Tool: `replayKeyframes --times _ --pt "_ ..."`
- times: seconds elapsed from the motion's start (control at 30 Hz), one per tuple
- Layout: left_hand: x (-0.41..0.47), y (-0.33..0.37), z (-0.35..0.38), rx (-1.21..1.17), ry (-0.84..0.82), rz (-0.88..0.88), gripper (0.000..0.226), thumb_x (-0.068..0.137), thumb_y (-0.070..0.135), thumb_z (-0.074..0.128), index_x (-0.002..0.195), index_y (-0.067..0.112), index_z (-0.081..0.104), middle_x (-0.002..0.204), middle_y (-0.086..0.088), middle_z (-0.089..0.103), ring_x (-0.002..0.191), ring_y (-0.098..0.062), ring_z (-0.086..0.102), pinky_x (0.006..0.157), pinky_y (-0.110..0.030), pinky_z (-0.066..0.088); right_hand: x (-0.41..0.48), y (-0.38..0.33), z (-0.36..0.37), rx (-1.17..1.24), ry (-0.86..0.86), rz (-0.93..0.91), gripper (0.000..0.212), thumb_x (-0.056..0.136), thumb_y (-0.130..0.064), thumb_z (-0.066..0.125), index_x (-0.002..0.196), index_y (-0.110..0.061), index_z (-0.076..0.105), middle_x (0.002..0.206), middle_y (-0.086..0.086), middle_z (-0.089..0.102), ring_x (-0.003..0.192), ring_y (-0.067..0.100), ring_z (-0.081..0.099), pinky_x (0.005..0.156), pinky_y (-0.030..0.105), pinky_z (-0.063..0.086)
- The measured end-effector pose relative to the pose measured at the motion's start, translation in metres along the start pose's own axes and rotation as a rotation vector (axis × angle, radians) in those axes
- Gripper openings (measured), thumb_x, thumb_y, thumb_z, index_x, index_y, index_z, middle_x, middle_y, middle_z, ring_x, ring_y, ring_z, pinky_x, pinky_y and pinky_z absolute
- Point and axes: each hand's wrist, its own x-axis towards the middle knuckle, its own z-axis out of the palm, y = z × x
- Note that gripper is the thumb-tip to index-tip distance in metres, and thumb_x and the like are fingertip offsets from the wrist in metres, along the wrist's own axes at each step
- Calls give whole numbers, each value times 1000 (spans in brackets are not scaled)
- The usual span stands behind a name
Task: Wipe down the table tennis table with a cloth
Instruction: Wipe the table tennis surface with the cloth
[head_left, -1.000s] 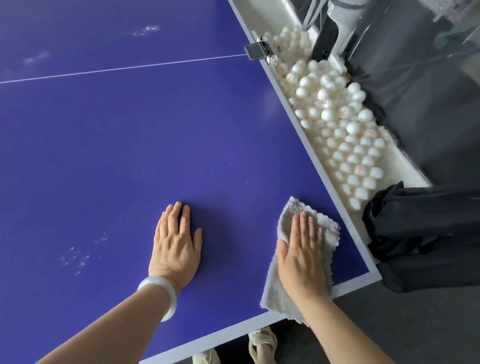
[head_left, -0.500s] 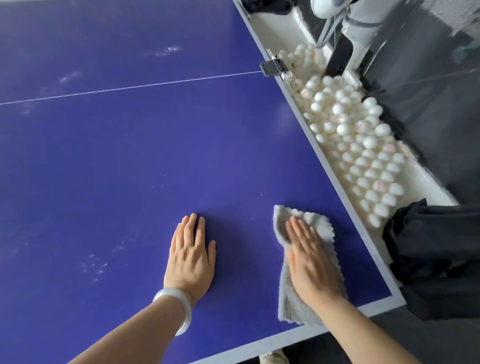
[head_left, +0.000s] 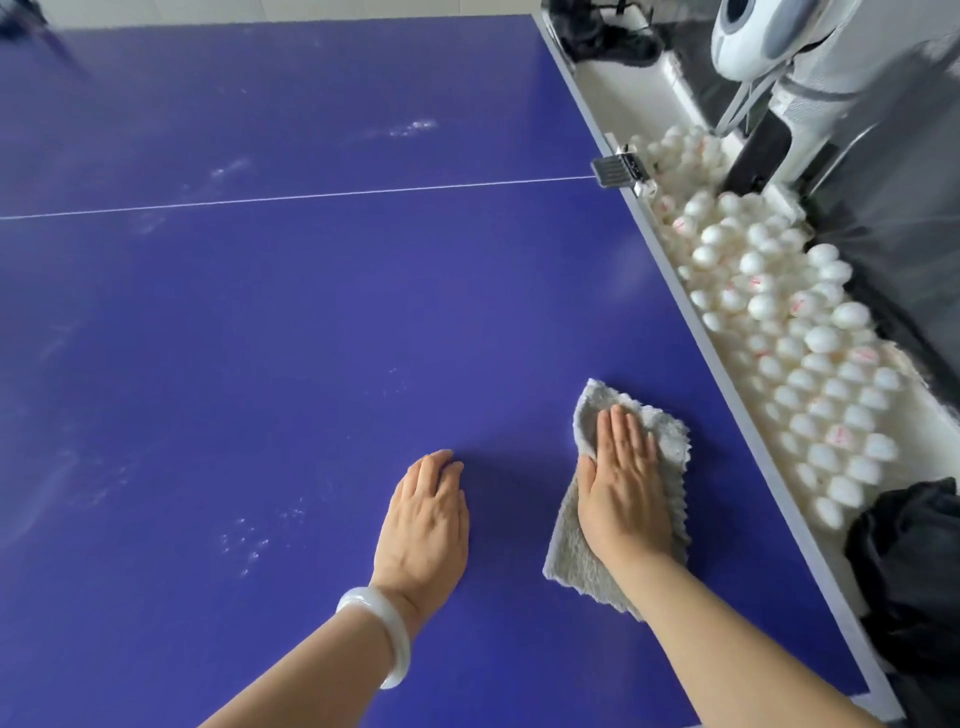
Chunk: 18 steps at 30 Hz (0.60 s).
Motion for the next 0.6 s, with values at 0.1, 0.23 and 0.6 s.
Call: replayKeyframes --times 0.1,0.23,0.6 --pt "55 -16 15 14 6 -28 35 93 2 54 127 -4 58 137 -18 53 128 -36 51 109 -43 41 71 -2 20 -29 -15 31 59 106 -30 23 157 -4 11 166 12 8 154 23 3 125 38 -2" --pt "83 -12 18 72 -58 -35 51 104 22 38 149 0 33 159 -14 26 149 -28 19 122 -32 6 109 -3 9 -58 -2 -10 58 106 -29 22 158 -5 10 166 11 8 154 21 3 125 38 -2" --pt "92 -9 24 93 -16 -68 48 96 17 45 140 -3 47 149 -17 44 140 -33 40 119 -43 26 46 2 2 -4 -97 -569 57 104 -33 22 154 -5 29 164 8 20 152 21 18 122 42 17"
